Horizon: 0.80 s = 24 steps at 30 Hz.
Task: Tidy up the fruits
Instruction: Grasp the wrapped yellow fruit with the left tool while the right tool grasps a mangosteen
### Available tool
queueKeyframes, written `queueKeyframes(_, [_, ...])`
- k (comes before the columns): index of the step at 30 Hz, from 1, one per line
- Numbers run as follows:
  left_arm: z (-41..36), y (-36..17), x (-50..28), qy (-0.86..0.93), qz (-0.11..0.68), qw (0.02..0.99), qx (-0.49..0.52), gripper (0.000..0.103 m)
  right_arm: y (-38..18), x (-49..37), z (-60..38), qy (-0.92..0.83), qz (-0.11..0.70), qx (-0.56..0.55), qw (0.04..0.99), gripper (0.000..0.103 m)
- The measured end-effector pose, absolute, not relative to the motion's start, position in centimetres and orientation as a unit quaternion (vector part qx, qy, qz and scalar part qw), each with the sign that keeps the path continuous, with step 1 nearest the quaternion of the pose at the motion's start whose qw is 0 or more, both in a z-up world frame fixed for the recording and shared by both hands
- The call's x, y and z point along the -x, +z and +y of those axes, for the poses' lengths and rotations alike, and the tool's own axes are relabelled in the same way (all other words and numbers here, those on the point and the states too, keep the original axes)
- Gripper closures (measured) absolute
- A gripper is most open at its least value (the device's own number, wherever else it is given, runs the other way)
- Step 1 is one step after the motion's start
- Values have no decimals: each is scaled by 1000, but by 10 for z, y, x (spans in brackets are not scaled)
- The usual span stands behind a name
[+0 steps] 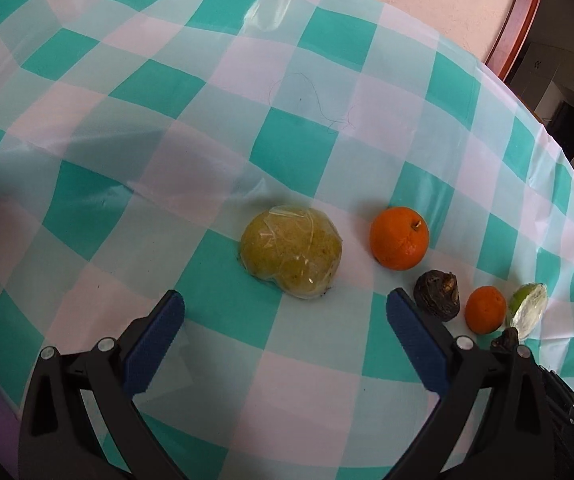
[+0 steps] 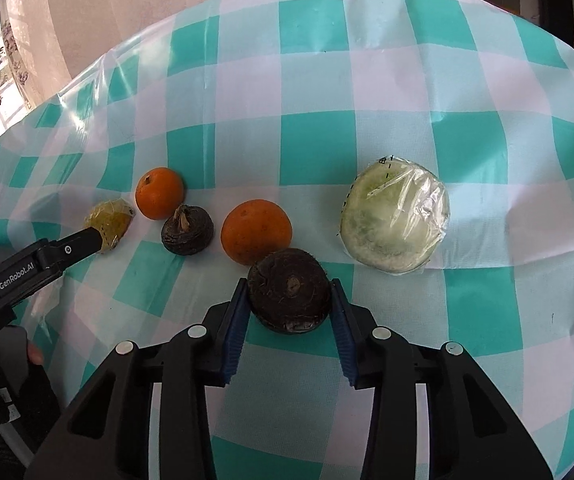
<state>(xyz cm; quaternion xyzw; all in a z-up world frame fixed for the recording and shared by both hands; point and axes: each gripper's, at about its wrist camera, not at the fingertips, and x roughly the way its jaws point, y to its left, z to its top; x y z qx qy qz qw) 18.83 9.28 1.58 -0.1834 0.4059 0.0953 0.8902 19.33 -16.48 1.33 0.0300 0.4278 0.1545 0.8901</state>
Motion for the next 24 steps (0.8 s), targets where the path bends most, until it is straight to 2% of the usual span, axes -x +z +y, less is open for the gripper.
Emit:
queueKeyframes(3, [89,13,-211,95,423,887,160,2,11,-196,-175,169,430,-70,884,64])
queueKeyframes(11, [66,8,-246,128,466,873,64,4,12,-196,-172,176,430,-77,882,64])
queueKeyframes(12, [66,9,-246,129,464,874,65,6,13,-197,-172,175,428,-80,883,64])
queueKeyframes(13, [66,11,-245,132,458,877,65,17,13,-196,-174,176,427,-83,883,64])
queueKeyframes(14, [66,13,-244,136,449,881,63,35,13,-196,-174,177,426,-85,883,64])
queueKeyframes(15, [65,15,-242,139,442,884,63,41,13,-195,-177,178,426,-86,883,64])
queueKeyframes(19, [72,20,-230,128,427,890,96,42,12,-197,-179,171,428,-92,882,64])
queueKeyframes(24, [89,27,-175,131,373,905,157,42,13,-197,-188,156,419,-111,888,64])
